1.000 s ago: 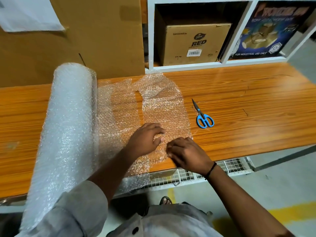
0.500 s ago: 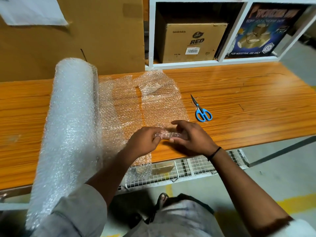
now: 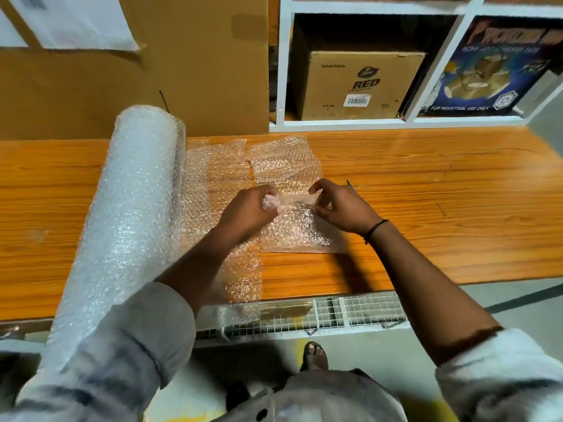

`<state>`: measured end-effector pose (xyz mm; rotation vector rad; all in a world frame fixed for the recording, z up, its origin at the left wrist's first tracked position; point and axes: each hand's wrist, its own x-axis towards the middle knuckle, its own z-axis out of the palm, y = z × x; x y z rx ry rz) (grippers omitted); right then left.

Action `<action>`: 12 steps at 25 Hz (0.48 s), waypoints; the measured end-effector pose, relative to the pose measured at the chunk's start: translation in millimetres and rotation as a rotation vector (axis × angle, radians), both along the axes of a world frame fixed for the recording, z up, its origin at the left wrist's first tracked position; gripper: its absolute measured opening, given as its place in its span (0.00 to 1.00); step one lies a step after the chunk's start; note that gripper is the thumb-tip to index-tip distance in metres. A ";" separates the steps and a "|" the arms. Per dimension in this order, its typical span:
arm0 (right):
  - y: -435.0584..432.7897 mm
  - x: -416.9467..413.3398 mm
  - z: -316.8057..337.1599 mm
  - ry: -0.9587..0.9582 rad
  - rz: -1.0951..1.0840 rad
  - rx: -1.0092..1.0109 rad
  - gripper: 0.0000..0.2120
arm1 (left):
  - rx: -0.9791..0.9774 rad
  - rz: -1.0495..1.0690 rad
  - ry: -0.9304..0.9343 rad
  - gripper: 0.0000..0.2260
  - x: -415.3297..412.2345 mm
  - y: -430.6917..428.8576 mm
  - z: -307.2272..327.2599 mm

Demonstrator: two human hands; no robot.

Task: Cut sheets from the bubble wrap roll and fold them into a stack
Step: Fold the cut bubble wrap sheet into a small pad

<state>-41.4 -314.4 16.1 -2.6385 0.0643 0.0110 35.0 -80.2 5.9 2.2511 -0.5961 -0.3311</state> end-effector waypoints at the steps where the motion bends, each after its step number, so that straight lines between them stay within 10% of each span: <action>1: -2.4 12.5 -4.1 0.023 0.011 -0.018 0.16 | 0.046 0.023 -0.043 0.17 6.2 -4.2 -2.3; 12: 16.2 -9.3 -69.4 -0.382 0.130 -0.203 0.12 | 0.362 -0.134 -0.490 0.24 -22.2 -6.4 -70.3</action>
